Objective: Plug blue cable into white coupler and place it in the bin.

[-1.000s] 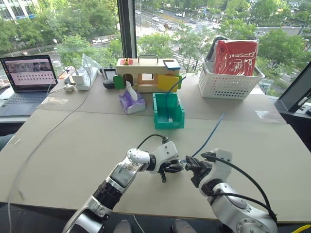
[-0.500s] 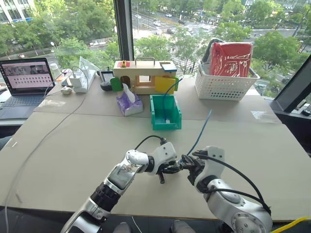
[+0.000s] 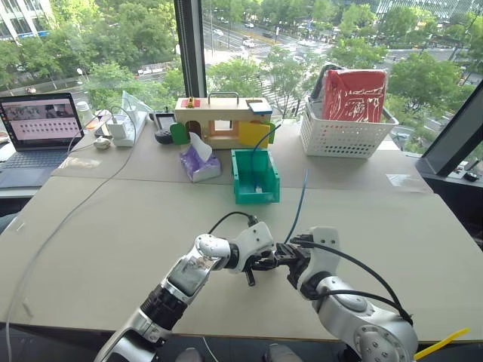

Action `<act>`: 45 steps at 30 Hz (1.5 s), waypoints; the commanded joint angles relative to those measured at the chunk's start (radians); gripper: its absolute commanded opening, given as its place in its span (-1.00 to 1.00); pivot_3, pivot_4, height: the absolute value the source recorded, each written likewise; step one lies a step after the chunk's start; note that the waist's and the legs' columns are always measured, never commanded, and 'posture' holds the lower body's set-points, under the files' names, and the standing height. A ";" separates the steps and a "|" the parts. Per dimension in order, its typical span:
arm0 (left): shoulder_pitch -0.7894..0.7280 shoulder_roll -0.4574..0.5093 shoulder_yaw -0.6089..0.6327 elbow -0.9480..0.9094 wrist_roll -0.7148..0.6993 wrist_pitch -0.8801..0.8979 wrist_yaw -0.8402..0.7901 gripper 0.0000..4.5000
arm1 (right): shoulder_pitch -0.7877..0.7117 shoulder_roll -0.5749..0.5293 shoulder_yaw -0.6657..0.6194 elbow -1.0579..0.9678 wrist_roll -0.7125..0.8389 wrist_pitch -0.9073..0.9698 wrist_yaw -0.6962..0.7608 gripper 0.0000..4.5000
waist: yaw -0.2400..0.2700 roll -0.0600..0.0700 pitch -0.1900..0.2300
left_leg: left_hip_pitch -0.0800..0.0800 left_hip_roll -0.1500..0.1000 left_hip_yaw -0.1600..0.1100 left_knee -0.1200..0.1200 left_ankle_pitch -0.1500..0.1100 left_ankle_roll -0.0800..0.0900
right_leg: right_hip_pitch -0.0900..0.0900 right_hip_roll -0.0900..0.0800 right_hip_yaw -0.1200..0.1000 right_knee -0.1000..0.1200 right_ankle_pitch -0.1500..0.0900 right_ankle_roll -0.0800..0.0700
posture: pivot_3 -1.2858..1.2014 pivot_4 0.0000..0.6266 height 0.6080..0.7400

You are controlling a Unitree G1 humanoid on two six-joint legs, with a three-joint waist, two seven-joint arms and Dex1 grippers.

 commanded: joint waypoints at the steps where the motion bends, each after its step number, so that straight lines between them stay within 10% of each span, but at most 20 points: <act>1: 0.016 -0.015 -0.051 -0.007 -0.003 0.027 -0.004 -0.72 | 0.072 0.005 0.053 0.139 0.010 0.048 0.081 -1.00 | 0.000 -0.001 -0.001 | 0.000 0.000 0.000 0.000 0.000 0.000 | 0.000 0.000 0.000 0.000 0.000 0.000 | 0.03 -0.52 0.72; 11: 0.006 -0.018 0.004 0.013 -0.013 0.031 0.041 -0.72 | 0.017 0.025 -0.005 0.133 -0.035 0.018 0.139 -1.00 | -0.004 -0.001 -0.002 | 0.002 0.000 0.000 0.000 -0.001 -0.001 | 0.000 0.000 0.000 0.000 -0.002 -0.001 | 0.03 -0.52 0.72; 19: 0.001 -0.014 0.065 0.005 -0.087 0.017 0.001 0.60 | -0.105 -0.014 -0.164 0.008 0.028 0.071 0.130 -1.00 | -0.004 0.006 0.006 | -0.005 0.000 0.000 -0.001 -0.001 -0.001 | -0.005 0.000 0.000 0.000 -0.002 -0.001 | 0.03 -0.52 0.72; 25: 0.015 0.083 0.186 -0.022 -0.123 -0.129 -0.015 0.60 | -0.324 -0.095 -0.311 0.022 0.163 0.158 0.147 -1.00 | -0.003 0.019 0.025 | -0.018 -0.001 -0.001 0.000 -0.001 -0.001 | -0.019 0.001 0.001 0.003 0.003 0.006 | 0.03 -0.52 0.72; 39: 0.061 0.069 0.429 -0.105 -0.163 -0.158 0.235 0.60 | -1.157 -0.220 -0.070 1.236 -0.280 -0.436 0.674 -1.00 | -0.003 0.020 0.040 | -0.025 -0.002 -0.002 0.000 -0.001 -0.001 | -0.024 0.000 -0.001 0.002 0.008 0.000 | 0.03 -0.52 0.72; 45: 0.129 0.075 0.491 -0.223 -0.179 -0.090 0.329 0.61 | -1.324 -0.172 -0.082 1.599 -0.383 -0.660 0.785 -0.01 | 0.003 0.021 0.041 | -0.034 -0.002 -0.002 0.000 0.001 -0.003 | -0.035 0.000 -0.002 0.007 0.008 -0.001 | 0.03 -0.52 0.72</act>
